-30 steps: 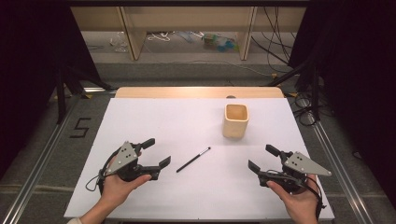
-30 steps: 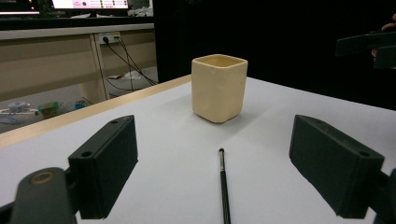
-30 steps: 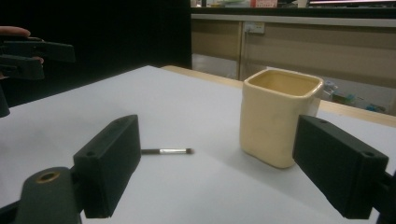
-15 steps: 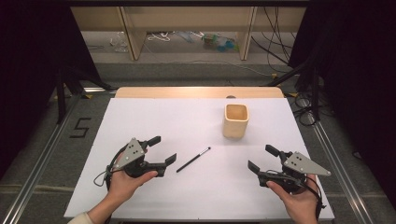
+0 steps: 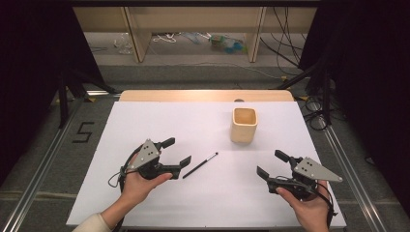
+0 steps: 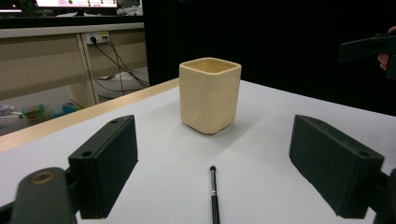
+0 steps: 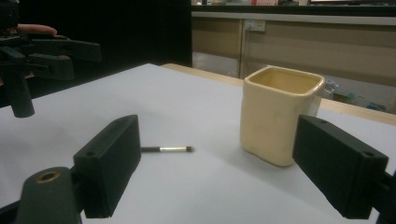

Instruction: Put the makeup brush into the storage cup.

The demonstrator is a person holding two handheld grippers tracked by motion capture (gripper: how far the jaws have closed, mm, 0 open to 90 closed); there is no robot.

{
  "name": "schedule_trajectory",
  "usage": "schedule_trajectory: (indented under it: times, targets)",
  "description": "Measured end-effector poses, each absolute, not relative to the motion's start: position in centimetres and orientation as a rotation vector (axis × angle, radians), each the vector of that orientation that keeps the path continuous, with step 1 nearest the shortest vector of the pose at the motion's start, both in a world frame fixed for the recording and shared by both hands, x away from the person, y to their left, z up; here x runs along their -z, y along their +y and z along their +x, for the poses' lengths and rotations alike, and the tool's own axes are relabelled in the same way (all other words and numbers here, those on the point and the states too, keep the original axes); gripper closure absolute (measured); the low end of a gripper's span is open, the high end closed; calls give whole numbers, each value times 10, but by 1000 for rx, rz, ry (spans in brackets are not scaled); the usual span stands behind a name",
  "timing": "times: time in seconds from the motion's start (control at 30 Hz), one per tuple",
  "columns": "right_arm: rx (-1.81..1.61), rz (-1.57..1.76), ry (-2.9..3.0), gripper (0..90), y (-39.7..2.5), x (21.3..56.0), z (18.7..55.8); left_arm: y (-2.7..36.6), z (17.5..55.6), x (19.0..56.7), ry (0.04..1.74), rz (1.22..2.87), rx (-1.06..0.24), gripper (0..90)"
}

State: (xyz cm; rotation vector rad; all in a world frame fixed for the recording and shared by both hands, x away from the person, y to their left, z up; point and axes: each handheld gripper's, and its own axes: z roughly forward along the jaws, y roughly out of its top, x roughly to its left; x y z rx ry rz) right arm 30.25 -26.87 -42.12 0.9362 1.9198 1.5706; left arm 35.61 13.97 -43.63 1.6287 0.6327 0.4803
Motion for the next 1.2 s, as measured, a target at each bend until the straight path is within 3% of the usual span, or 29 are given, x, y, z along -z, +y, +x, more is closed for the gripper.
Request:
schedule_trajectory:
  times: [0.97, 1.2]
  targets:
    - [-1558, 935, 1923, 166, -270, 421, 302, 111, 380, 437, 624, 1639, -478, 155]
    - [-1559, 938, 1928, 166, -270, 421, 302, 105, 386, 437, 627, 1718, -483, 155]
